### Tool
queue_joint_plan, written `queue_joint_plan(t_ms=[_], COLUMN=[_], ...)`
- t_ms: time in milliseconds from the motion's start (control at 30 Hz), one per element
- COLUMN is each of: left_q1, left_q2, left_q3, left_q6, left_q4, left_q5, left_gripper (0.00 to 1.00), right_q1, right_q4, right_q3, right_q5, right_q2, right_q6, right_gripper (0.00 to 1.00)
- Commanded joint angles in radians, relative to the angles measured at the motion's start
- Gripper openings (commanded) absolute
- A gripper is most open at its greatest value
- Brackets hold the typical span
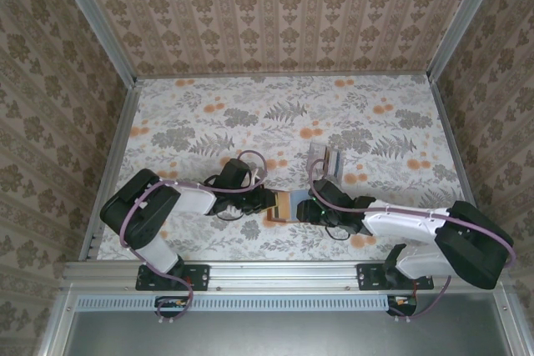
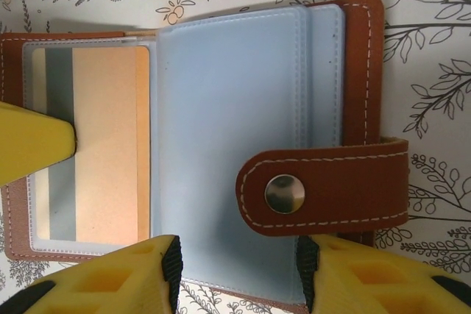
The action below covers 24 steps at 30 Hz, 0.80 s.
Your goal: Put the credit cards into the card holder
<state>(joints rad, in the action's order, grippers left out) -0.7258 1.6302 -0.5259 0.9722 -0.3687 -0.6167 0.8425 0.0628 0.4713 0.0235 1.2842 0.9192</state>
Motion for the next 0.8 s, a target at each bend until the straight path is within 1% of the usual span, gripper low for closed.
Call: queue_joint_plan(t_ms=[0, 133, 233, 367, 500, 567, 633, 700, 767], left_q1=[0.000, -0.001, -0.001, -0.003, -0.002, -0.003, -0.003, -0.003, -0.004], left_q2=[0.027, 0.022, 0.025, 0.027, 0.031, 0.030, 0.034, 0.040, 0.039], left_q3=[-0.002, -0.002, -0.003, -0.006, -0.014, -0.014, -0.014, -0.018, -0.018], left_q6=[-0.014, -0.015, -0.011, -0.013, -0.012, -0.017, -0.016, -0.012, -0.019], left_q4=[0.013, 0.014, 0.014, 0.017, 0.017, 0.023, 0.024, 0.019, 0.023], left_q5=[0.005, 0.001, 0.003, 0.001, -0.006, -0.003, 0.001, -0.009, -0.011], left_gripper=[0.16, 0.16, 0.16, 0.16, 0.16, 0.16, 0.16, 0.16, 0.16], right_q1=[0.005, 0.005, 0.004, 0.004, 0.004, 0.004, 0.003, 0.003, 0.004], right_q4=[0.024, -0.032, -0.024, -0.048, -0.068, -0.101, -0.124, -0.138, -0.168], right_q3=[0.017, 0.010, 0.025, 0.022, 0.023, 0.014, 0.010, 0.005, -0.011], right_q5=[0.003, -0.025, -0.028, -0.033, -0.043, -0.051, -0.064, -0.069, -0.070], right_q2=[0.035, 0.049, 0.055, 0.052, 0.045, 0.043, 0.038, 0.028, 0.018], right_q6=[0.001, -0.001, -0.016, -0.028, -0.043, -0.043, -0.049, -0.047, -0.044], right_gripper=[0.49, 0.41, 0.36, 0.32, 0.33, 0.39, 0.42, 0.42, 0.39])
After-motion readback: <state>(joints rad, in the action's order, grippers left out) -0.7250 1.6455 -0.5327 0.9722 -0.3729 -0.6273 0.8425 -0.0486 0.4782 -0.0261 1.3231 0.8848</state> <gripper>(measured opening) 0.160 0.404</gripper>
